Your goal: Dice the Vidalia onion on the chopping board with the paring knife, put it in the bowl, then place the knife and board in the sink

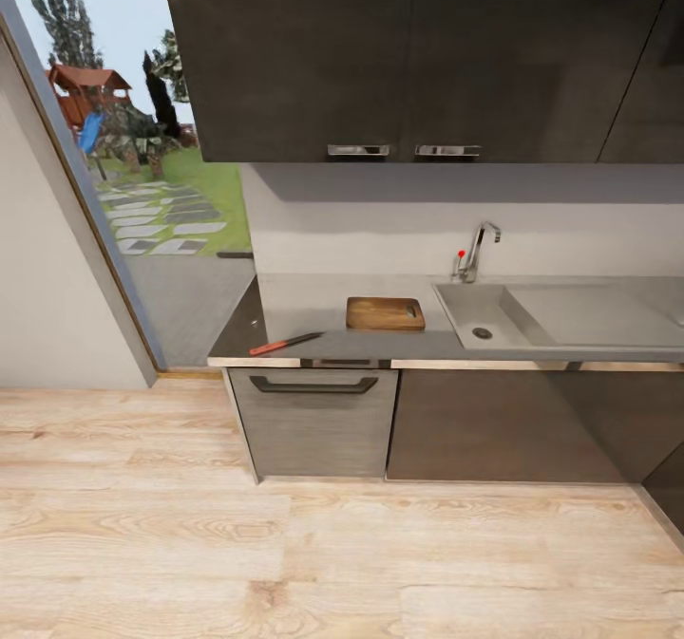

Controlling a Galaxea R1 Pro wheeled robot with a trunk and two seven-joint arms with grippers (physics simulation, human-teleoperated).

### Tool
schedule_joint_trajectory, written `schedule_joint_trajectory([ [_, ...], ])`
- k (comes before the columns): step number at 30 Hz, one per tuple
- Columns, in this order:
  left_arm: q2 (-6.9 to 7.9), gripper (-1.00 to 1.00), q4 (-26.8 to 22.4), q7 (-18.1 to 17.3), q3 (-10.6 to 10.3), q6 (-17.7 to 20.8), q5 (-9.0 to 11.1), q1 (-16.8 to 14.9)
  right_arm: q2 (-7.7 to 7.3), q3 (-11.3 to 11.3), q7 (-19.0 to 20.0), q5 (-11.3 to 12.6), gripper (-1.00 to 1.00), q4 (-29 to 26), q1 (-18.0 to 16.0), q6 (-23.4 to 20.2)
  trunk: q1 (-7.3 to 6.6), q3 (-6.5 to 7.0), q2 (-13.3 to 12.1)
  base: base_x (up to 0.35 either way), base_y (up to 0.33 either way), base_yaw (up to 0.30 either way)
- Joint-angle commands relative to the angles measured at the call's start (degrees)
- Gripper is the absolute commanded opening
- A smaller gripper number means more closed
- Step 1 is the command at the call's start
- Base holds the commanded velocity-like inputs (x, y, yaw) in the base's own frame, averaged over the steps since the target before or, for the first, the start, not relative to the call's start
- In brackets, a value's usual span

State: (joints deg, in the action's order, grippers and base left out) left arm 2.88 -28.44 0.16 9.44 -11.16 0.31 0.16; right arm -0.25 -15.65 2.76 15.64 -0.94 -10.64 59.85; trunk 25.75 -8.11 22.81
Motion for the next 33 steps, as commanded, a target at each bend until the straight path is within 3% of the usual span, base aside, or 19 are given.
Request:
schedule_joint_trajectory([
  [1,-0.06,1.00,0.00,0.02,0.05,-0.08,0.03,0.01,0.12,-0.30,0.12,0.62,1.00,-0.05,0.33,0.15,0.03,-0.10,0.10,0.000,0.000,0.000],
  [11,-0.75,1.00,0.22,0.02,-0.03,-0.08,-0.19,0.01,0.31,0.09,-4.45,0.83,1.00,-2.17,1.05,0.15,0.03,-0.10,0.10,0.000,0.000,0.000],
  [24,-0.80,1.00,0.13,0.02,0.03,-0.08,-0.12,0.01,0.29,0.09,-5.22,0.87,1.00,-2.69,1.08,-1.56,0.03,-0.10,0.10,0.000,0.000,0.000],
  [33,-1.11,1.00,-3.46,0.02,0.02,-0.12,-0.17,0.01,0.25,0.15,-6.72,1.03,1.00,-2.83,1.12,-2.21,0.03,-0.10,0.10,0.000,0.000,0.000],
])
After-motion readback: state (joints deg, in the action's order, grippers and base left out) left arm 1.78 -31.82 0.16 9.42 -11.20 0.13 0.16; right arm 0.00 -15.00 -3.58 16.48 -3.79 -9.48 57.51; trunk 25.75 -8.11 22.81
